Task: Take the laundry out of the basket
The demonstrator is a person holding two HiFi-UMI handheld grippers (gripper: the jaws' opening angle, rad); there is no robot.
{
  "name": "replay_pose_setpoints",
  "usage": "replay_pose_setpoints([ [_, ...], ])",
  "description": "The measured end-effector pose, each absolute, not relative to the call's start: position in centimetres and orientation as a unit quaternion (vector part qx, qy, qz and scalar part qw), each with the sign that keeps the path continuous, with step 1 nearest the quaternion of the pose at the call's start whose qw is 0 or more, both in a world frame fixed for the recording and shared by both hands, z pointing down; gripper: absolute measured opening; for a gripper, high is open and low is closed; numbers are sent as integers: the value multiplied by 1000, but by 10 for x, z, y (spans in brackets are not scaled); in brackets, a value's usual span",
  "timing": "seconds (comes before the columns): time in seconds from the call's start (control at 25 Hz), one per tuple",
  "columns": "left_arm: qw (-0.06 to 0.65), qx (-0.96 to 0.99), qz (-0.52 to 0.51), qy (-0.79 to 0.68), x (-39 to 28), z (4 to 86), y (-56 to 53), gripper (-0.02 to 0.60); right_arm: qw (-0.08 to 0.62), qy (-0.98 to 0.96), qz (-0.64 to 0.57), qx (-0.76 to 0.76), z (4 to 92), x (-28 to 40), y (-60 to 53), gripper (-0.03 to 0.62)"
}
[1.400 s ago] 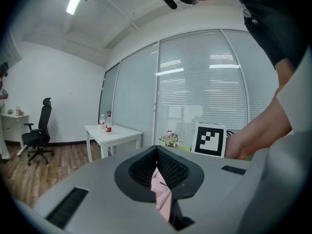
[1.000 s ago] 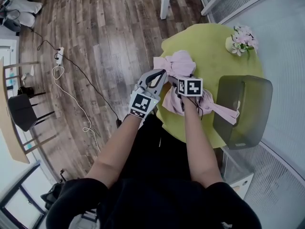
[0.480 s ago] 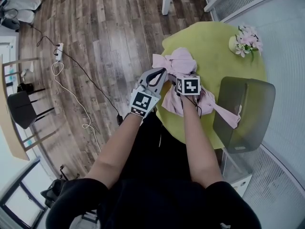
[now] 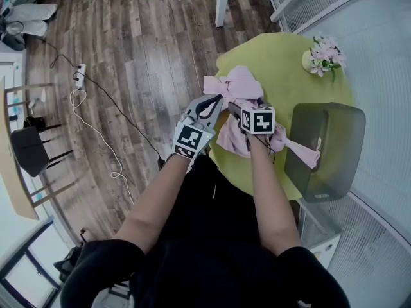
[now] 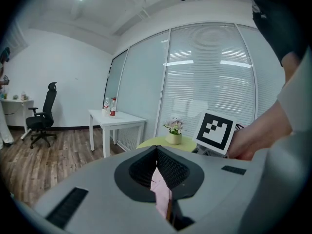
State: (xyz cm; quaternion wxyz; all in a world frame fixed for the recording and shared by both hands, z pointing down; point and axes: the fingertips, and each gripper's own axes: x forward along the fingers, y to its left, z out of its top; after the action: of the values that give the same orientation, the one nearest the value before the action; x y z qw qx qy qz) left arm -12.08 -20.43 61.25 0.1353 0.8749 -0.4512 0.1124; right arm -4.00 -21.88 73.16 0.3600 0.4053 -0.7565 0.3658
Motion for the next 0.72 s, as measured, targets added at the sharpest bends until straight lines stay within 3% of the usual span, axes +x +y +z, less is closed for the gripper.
replay_pose_setpoints([
  [0.4,133,882,86,-444,-118,566,-183,11,278,-775,363,437,651,-17,-191,454],
  [0.72,104,907,62,-404,-98,503,-158,11,184,-839,256,444,547,-21,-180,454],
])
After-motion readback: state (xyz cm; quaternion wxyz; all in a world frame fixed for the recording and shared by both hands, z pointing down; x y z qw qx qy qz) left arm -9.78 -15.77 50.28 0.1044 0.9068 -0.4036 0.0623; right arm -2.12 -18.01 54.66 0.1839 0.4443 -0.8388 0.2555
